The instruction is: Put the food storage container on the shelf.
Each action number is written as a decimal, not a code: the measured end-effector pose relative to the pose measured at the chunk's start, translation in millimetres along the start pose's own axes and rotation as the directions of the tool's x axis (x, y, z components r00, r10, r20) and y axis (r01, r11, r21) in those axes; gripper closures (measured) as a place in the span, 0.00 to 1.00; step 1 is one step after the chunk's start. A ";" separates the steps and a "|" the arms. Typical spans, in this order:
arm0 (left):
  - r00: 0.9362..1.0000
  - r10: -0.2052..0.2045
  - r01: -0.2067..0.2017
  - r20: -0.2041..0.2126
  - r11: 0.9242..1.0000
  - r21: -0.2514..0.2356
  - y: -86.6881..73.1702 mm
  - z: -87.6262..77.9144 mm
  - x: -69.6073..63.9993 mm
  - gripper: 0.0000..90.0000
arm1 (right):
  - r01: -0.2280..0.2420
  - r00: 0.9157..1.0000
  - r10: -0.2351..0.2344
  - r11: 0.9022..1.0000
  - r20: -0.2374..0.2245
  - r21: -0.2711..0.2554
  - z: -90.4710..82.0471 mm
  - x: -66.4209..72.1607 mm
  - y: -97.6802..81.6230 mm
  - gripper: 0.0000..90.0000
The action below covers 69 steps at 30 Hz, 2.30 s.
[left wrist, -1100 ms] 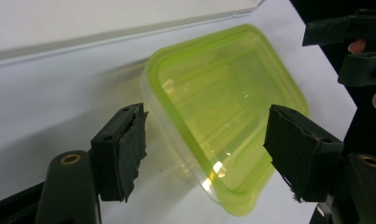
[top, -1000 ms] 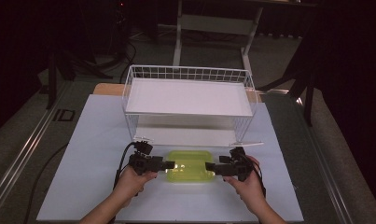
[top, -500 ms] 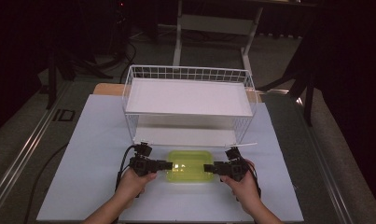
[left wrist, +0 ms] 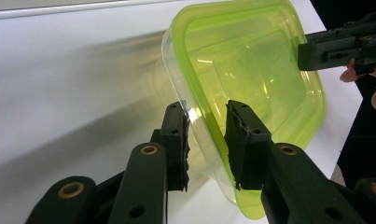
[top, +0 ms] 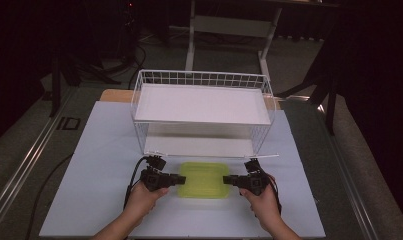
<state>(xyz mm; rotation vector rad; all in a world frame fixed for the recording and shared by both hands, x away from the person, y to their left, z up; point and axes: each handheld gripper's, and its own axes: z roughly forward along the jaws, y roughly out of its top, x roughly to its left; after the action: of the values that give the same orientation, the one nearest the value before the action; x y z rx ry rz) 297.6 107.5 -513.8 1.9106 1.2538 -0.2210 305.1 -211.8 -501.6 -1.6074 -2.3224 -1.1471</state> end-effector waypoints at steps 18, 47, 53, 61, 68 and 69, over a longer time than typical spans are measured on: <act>1.000 0.005 -0.006 -0.019 0.999 -0.046 -16.6 -7.3 -13.6 0.86 | -0.036 0.999 0.035 0.998 -0.030 -0.042 -10.3 9.0 -18.0 0.87; 0.993 0.066 -0.085 -0.098 0.975 -0.203 27.8 -41.8 -19.9 0.89 | 0.101 0.995 -0.095 0.973 0.042 -0.207 -25.9 36.9 36.7 0.88; 0.993 0.059 -0.081 -0.106 0.974 -0.211 31.8 -32.1 -7.8 0.89 | 0.099 0.995 -0.090 0.973 0.052 -0.209 -14.0 29.4 41.6 0.88; 0.992 0.049 -0.074 -0.112 0.972 -0.224 35.5 -20.4 4.7 0.89 | 0.094 0.994 -0.080 0.973 0.073 -0.212 1.3 19.3 49.9 0.88; 0.992 0.048 -0.074 -0.114 0.968 -0.238 40.5 -7.5 17.9 0.89 | 0.082 0.994 -0.065 0.974 0.087 -0.213 12.1 10.9 55.6 0.88; 0.992 0.048 -0.074 -0.114 0.968 -0.238 40.5 -7.5 17.9 0.89 | 0.082 0.994 -0.063 0.973 0.093 -0.215 14.4 9.4 56.5 0.88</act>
<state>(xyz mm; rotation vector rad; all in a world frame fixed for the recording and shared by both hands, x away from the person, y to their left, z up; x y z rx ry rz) 337.9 118.3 -497.0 1.7646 1.2293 0.0660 352.9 -186.5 -477.9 -1.6841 -2.3990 -1.4217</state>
